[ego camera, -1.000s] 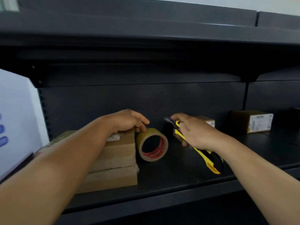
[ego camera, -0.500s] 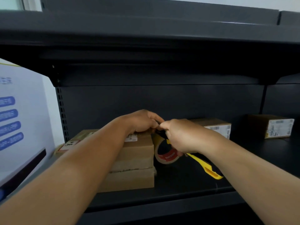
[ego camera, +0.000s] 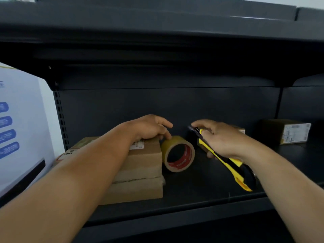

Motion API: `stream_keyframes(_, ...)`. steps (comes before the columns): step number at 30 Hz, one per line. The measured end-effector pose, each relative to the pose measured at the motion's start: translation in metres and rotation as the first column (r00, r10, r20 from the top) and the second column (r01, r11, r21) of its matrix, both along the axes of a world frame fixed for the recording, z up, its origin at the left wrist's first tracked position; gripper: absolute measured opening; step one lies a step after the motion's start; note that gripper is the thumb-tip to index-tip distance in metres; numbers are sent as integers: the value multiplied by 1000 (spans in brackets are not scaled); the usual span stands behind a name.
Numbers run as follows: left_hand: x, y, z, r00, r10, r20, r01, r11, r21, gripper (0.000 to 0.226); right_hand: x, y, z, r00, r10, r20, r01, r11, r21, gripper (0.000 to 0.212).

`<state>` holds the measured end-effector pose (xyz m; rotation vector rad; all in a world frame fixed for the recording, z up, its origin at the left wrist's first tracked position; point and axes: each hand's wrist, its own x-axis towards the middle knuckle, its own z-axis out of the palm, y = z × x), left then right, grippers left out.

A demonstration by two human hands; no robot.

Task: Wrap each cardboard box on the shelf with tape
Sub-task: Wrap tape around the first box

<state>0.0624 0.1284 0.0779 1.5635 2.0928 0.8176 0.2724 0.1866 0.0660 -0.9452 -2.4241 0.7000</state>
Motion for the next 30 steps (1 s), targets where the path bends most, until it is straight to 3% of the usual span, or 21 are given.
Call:
stream_keyframes(6, 2, 0, -1, 1000, 6, -20, -6, 1000, 19, 34, -10, 40, -41, 955, -194, 226, 156, 972, 178, 39)
stream_keyframes(11, 1, 0, -1, 1000, 8, -24, -8, 1000, 14, 34, -18, 59, -62, 887, -148, 437, 75, 981, 178, 42)
stream_keyframes(13, 1, -1, -1, 1000, 12, -15, -12, 1000, 16, 33, -18, 65, -67, 879, -148, 454, 78, 983, 168, 42)
stream_keyframes(15, 2, -1, -1, 1000, 11, -5, -11, 1000, 17, 33, -20, 67, -65, 922, -172, 347, 125, 980, 155, 41)
stream_keyframes(17, 2, -1, 0, 1000, 8, 2, -9, 1000, 13, 33, -25, 59, -58, 989, -130, 73, 125, 989, 77, 40)
stream_keyframes(19, 1, -1, -1, 1000, 7, 4, -7, 1000, 10, 33, -32, 37, -47, 982, -31, -186, 36, 999, 23, 44)
stream_keyframes(20, 0, 0, -1, 1000, 5, 3, -5, 1000, 8, 33, -36, 24, -43, 972, 13, -234, -3, 999, 45, 49)
stream_keyframes(24, -3, 2, -3, 1000, 4, -3, -4, 1000, 26, 31, -62, -10, -42, 986, 15, -166, 7, 991, 131, 59)
stream_keyframes(27, -4, 3, -3, 1000, 9, -12, -9, 999, 31, 31, -80, -11, -49, 982, -102, -156, 127, 980, 154, 49)
stream_keyframes(30, -6, 3, -4, 1000, 1, 0, -1, 1000, 20, 30, -82, -8, -57, 957, -115, -267, 169, 967, 192, 31)
